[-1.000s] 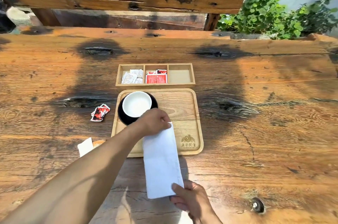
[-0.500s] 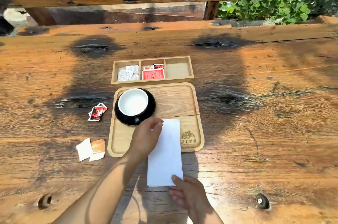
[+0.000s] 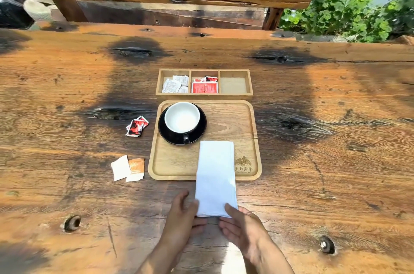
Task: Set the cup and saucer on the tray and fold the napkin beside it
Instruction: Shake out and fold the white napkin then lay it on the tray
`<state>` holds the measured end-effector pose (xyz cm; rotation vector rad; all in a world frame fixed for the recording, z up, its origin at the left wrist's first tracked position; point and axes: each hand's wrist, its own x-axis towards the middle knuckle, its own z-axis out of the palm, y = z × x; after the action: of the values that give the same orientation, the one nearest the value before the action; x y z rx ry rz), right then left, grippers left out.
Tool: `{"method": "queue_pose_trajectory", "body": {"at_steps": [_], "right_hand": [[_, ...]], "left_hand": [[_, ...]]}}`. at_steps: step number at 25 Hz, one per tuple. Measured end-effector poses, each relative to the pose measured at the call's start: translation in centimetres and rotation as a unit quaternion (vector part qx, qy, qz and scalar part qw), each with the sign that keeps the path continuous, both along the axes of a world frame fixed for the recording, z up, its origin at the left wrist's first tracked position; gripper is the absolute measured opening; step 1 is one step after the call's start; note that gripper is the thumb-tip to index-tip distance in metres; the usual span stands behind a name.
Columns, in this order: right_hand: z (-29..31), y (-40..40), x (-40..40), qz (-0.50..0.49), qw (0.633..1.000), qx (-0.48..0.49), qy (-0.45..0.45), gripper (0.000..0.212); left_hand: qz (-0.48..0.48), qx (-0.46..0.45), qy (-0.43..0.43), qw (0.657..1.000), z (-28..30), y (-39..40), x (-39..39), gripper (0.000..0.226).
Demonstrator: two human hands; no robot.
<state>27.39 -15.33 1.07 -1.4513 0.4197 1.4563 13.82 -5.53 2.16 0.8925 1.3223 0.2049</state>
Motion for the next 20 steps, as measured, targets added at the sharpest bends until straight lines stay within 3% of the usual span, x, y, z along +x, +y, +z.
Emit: {"method": "queue_pose_trajectory", "body": {"at_steps": [3,6,9,11,13,17,20], "right_hand": [[0.6,0.0,-0.4,-0.011,0.997,0.03,-0.073,0.039],[1.5,-0.1,-0.6,-0.019,0.984,0.087,-0.155,0.041],[2.9,-0.1,-0.2,0.009,0.975,0.139,-0.172,0.042],[3.5,-0.2,0.6,0.046,0.969,0.181,-0.162,0.049],[4.0,-0.3,1.3,0.084,0.959,0.207,-0.173,0.048],[5.0,0.1,1.9,0.12,0.933,0.204,-0.272,0.029],[4.8,0.2,2.1,0.174,0.879,0.17,-0.409,0.054]], "left_hand": [[-0.032,0.045,-0.019,0.998,0.2,-0.1,-0.6,0.045],[-0.05,0.073,-0.041,0.995,1.1,0.5,-0.7,0.032],[-0.076,0.051,-0.086,0.992,2.0,1.8,-1.4,0.018],[-0.138,0.013,-0.164,0.977,2.7,2.9,-2.0,0.034],[-0.186,0.01,-0.189,0.964,3.0,3.7,-2.3,0.049],[-0.181,0.119,-0.11,0.97,3.7,4.0,-1.7,0.02],[-0.168,0.202,-0.074,0.962,3.7,3.9,-1.4,0.01]]}}
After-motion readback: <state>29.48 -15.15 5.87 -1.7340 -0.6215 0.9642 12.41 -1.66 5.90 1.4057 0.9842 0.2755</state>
